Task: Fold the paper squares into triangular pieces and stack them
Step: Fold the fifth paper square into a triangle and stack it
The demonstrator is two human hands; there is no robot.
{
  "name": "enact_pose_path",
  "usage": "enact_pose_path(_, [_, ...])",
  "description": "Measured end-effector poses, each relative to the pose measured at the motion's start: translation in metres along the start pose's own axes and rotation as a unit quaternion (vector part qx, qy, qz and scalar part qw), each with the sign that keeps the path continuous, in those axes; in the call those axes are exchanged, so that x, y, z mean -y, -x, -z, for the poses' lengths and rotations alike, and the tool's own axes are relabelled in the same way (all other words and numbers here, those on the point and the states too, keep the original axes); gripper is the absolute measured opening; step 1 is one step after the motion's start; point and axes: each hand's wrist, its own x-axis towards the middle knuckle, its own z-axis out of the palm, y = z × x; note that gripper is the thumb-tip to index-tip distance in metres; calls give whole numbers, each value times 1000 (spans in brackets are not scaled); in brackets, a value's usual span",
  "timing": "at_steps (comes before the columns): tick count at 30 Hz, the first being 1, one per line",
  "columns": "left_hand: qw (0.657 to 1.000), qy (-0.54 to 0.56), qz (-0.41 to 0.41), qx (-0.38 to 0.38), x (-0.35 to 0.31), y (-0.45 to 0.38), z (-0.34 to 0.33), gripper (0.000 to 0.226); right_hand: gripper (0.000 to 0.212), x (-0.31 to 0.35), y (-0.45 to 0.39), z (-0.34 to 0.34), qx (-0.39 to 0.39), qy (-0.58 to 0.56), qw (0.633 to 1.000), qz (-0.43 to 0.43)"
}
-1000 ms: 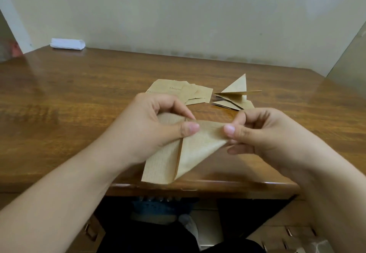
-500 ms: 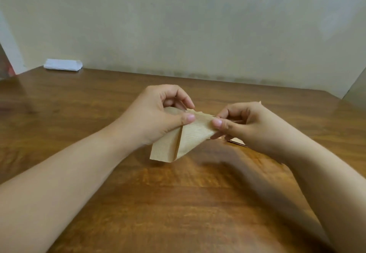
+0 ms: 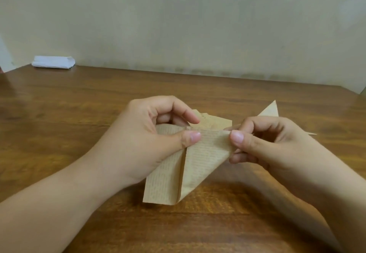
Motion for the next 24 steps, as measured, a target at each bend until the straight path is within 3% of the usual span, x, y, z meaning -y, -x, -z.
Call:
enact_pose_path(8, [998, 52, 35, -14, 0, 4, -2, 27, 20, 0, 1, -12, -120, -3, 993, 20])
enact_pose_path(19, [997, 57, 43, -14, 1, 5, -2, 19, 21, 1, 2, -15, -144, -1, 989, 40])
enact_pose_path(24, [998, 42, 33, -13, 0, 5, -4, 19, 36, 0, 1, -15, -152, -7, 987, 40])
